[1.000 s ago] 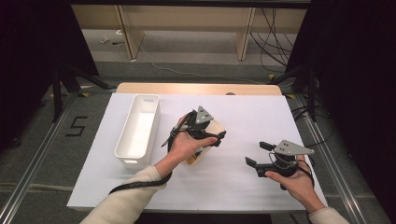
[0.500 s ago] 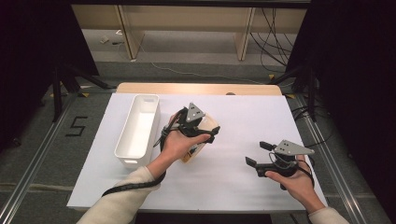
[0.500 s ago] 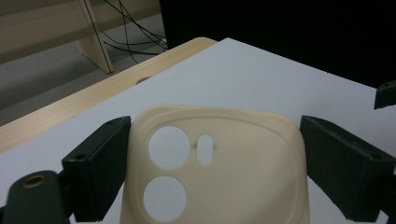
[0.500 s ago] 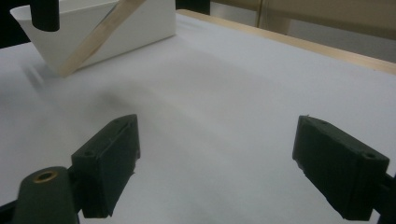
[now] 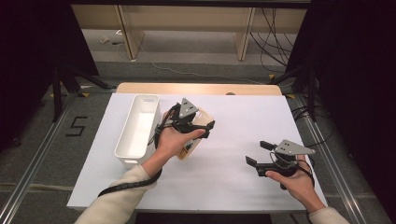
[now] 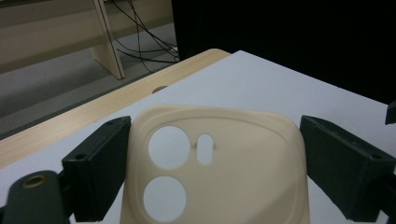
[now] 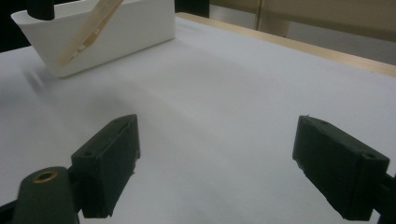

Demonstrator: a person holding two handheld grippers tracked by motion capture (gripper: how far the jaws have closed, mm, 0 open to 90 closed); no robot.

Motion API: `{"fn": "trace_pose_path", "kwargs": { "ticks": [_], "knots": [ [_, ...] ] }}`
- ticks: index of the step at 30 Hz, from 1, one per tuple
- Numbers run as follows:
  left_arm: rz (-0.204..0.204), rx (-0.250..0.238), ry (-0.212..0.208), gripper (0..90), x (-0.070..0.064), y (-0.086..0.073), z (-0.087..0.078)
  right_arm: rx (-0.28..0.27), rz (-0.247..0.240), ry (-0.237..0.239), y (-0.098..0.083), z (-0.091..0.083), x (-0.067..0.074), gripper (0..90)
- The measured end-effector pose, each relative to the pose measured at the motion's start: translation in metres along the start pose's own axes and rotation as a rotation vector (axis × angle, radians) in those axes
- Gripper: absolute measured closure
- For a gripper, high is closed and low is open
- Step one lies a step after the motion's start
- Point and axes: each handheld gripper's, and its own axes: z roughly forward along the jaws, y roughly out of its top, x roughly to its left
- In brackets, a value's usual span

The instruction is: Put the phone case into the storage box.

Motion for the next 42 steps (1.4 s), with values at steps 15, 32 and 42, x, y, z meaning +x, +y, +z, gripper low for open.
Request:
{"fn": "trace_pose_path", "kwargs": {
  "ticks": [15,32,42],
  "knots": [
    [-0.021,-0.02,0.025,11.7,0.01,0.005,-0.011,-0.018,0.01,-0.001,0.001,0.0,0.001,15.7],
    [-0.026,-0.043,0.084,11.7,0.028,0.011,-0.022,-0.026,0.017,0.002,0.001,0.003,0.001,15.7],
    [-0.032,-0.06,0.116,11.7,0.037,0.014,-0.027,-0.025,0.018,0.005,0.001,0.003,0.001,15.7]
  ]
}}
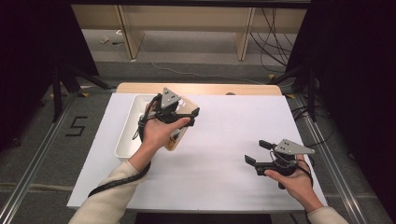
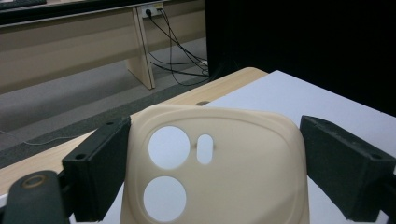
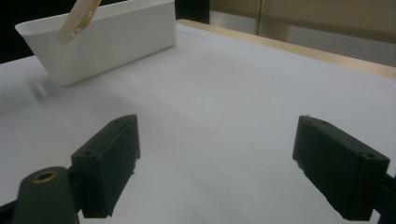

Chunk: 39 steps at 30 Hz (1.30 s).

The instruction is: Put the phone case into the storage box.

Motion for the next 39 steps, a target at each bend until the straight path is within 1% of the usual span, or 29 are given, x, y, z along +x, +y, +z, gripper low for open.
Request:
{"fn": "trace_pose_path", "kwargs": {
  "ticks": [18,21,25,29,39],
  "knots": [
    [-0.034,-0.031,0.068,11.7,0.025,0.006,-0.009,0.004,0.001,0.001,0.0,0.0,0.0,15.7],
    [-0.044,-0.034,0.08,11.7,0.029,0.006,-0.011,0.003,0.001,0.001,0.0,0.0,0.0,15.7],
    [-0.044,-0.033,0.093,11.7,0.033,0.006,-0.012,0.005,0.002,0.001,0.0,0.0,0.0,15.7],
    [-0.054,-0.042,0.105,11.6,0.037,0.006,-0.014,0.004,0.002,0.002,0.0,0.0,0.0,15.7],
    [-0.078,-0.052,0.148,11.7,0.052,0.006,-0.019,0.002,0.002,0.003,0.0,0.0,0.0,15.7]
  ]
}}
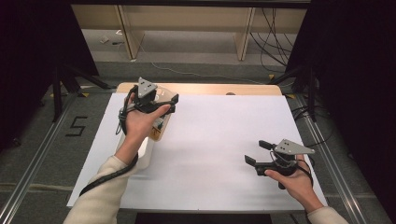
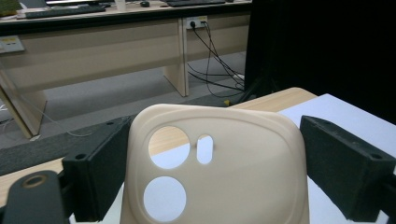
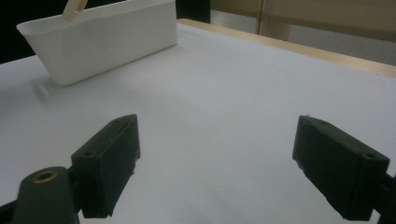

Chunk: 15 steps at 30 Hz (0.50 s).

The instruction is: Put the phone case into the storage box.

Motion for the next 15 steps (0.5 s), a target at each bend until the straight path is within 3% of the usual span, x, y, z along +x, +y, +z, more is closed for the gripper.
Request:
{"fn": "trace_pose_path", "kwargs": {
  "ticks": [15],
  "knots": [
    [-0.029,-0.002,0.052,11.6,0.017,-0.003,0.0,0.004,0.001,0.001,0.0,0.0,0.0,15.8]
  ]
}}
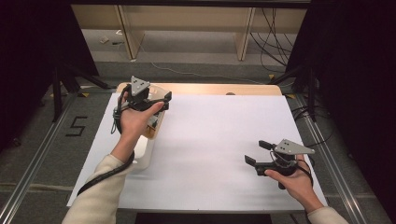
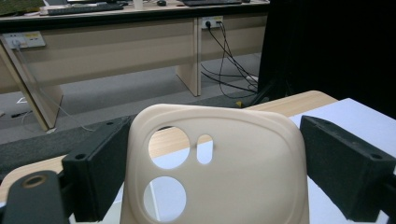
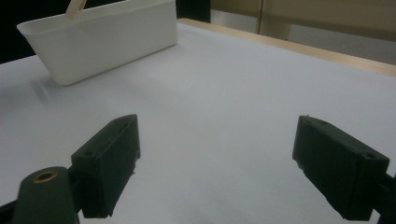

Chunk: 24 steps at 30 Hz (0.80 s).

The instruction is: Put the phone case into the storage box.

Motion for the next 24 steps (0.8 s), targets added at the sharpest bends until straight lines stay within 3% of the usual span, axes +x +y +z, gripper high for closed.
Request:
{"fn": "trace_pose_path", "kwargs": {
  "ticks": [24],
  "knots": [
    [-0.027,-0.005,0.093,11.5,0.018,-0.005,0.001,-0.003,0.001,0.004,0.0,0.0,0.0,15.8]
  ]
}}
